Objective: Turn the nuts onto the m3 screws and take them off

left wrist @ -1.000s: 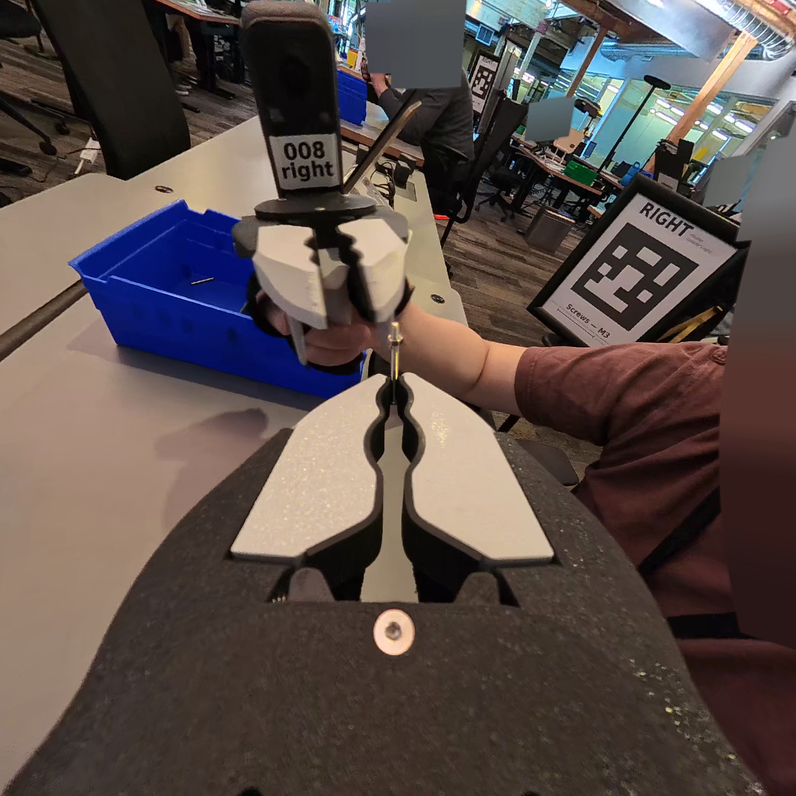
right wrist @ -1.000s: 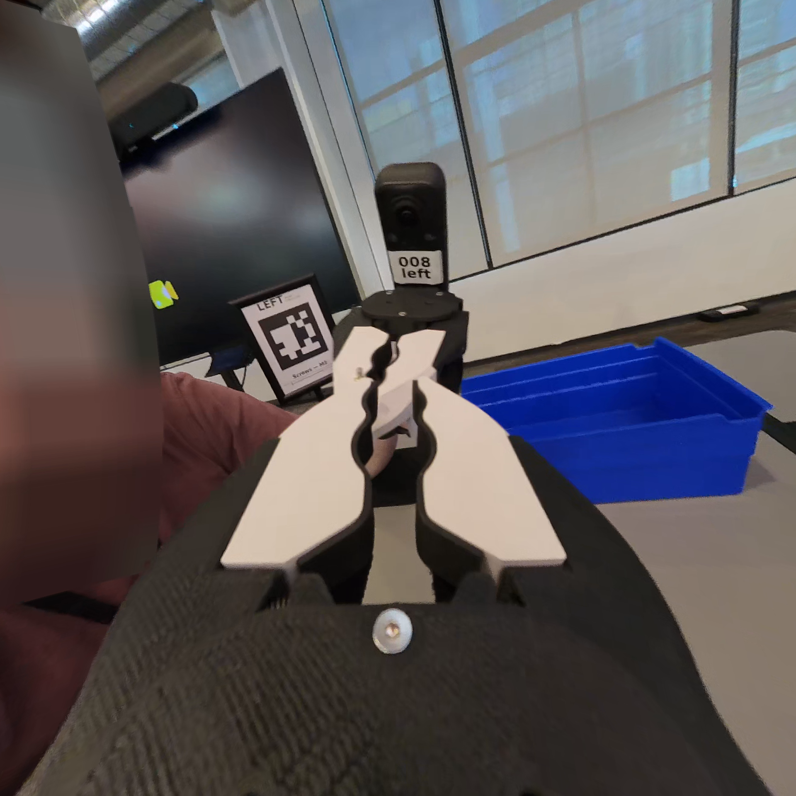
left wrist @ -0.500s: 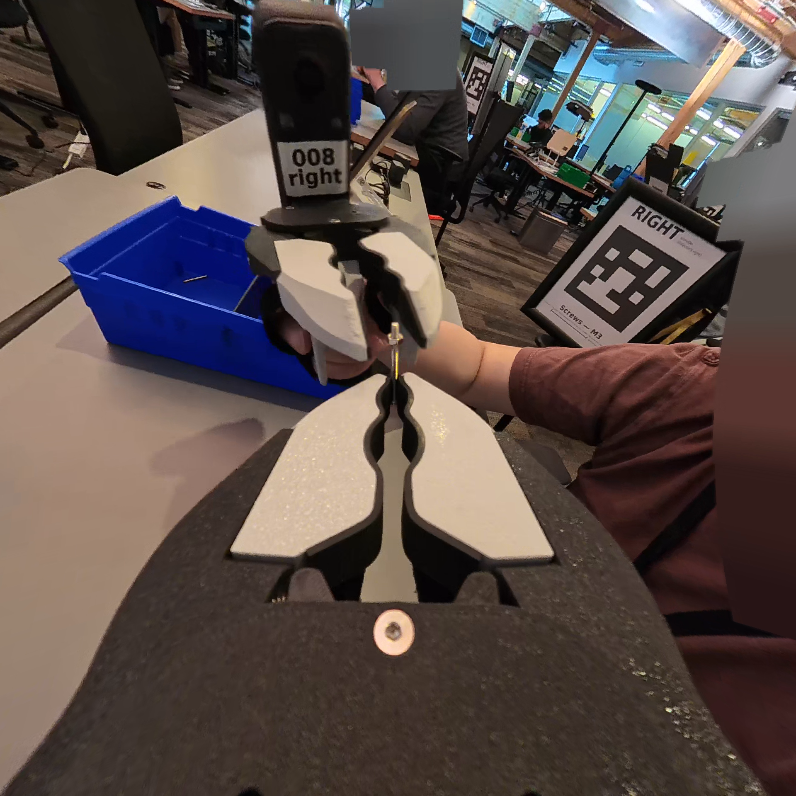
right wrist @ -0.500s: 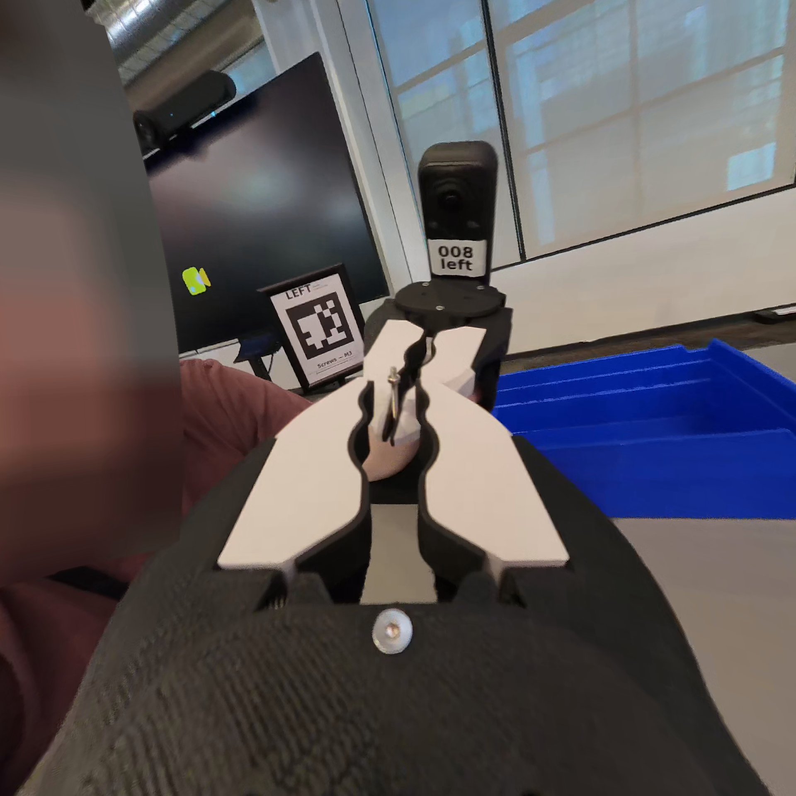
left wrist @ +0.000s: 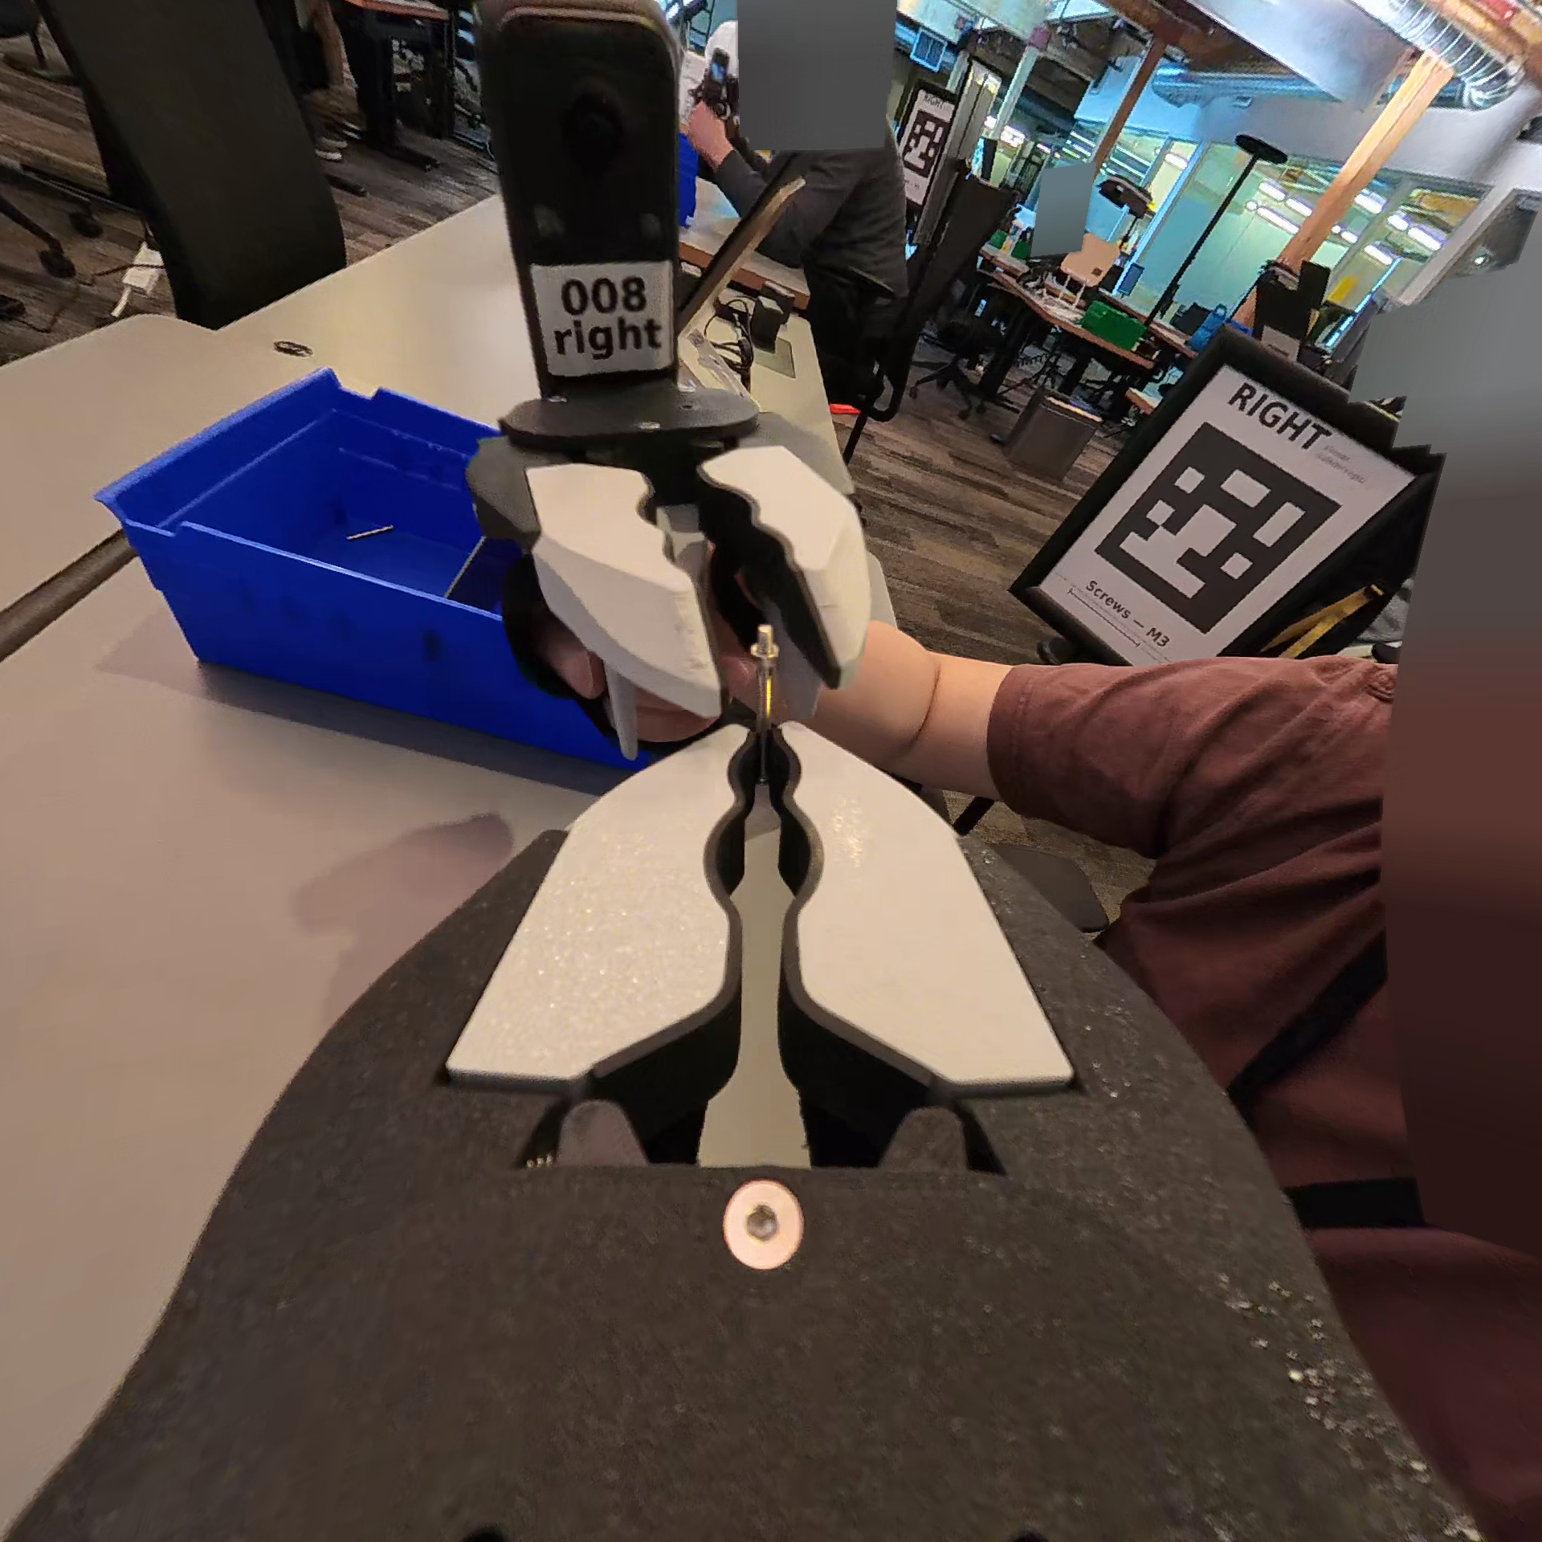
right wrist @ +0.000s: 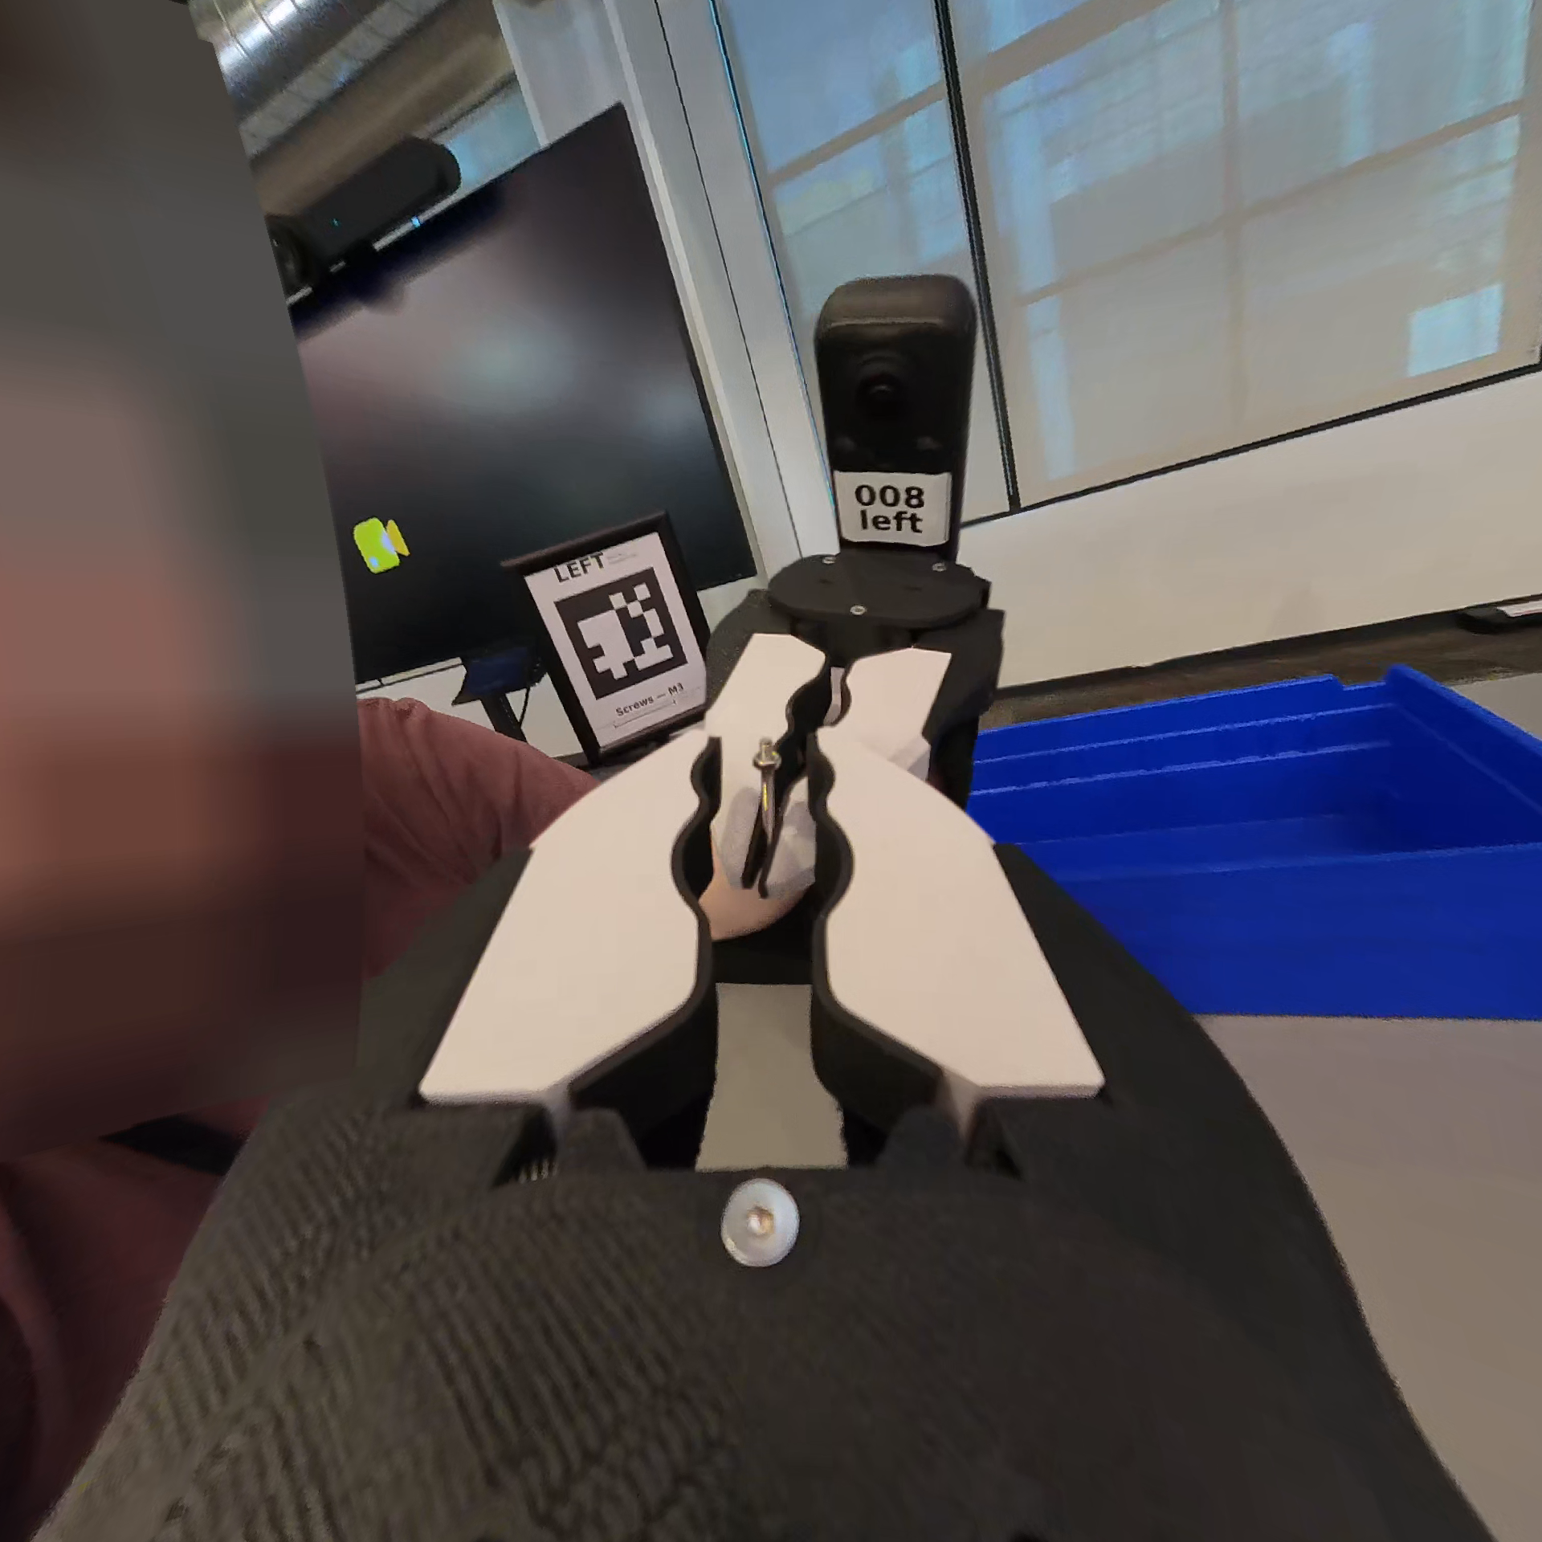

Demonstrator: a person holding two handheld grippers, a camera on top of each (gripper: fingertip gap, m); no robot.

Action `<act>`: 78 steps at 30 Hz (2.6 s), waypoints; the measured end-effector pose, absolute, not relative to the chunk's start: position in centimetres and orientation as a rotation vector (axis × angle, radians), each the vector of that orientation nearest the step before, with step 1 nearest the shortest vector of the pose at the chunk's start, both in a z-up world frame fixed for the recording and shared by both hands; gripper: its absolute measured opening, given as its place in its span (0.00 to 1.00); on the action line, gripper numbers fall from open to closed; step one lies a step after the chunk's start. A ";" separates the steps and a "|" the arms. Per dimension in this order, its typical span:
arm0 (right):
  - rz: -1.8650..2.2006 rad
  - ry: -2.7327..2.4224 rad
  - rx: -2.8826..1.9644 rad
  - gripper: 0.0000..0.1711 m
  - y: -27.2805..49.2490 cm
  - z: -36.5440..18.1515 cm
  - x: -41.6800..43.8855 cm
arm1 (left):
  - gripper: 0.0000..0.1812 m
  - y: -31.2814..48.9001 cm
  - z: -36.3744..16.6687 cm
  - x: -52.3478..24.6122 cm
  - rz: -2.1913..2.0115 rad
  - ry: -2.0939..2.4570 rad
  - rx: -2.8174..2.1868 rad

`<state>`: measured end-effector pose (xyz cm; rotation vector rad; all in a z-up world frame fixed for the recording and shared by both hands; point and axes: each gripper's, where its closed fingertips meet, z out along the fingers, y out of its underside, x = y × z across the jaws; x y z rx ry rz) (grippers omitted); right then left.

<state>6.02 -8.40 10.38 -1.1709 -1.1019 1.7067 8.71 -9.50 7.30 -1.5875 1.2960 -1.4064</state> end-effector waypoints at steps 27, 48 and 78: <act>1.724 -1.085 -1.193 0.12 -8.3 10.3 5.8 | 0.01 -10.0 7.7 8.7 -1.427 1.301 -1.573; 1.780 -1.052 -1.137 0.10 -7.9 11.1 7.1 | 0.01 -9.6 7.5 8.7 -1.379 1.300 -1.582; 1.771 -1.071 -1.158 0.10 -8.5 10.9 6.3 | 0.01 -10.2 7.8 8.9 -1.390 1.305 -1.569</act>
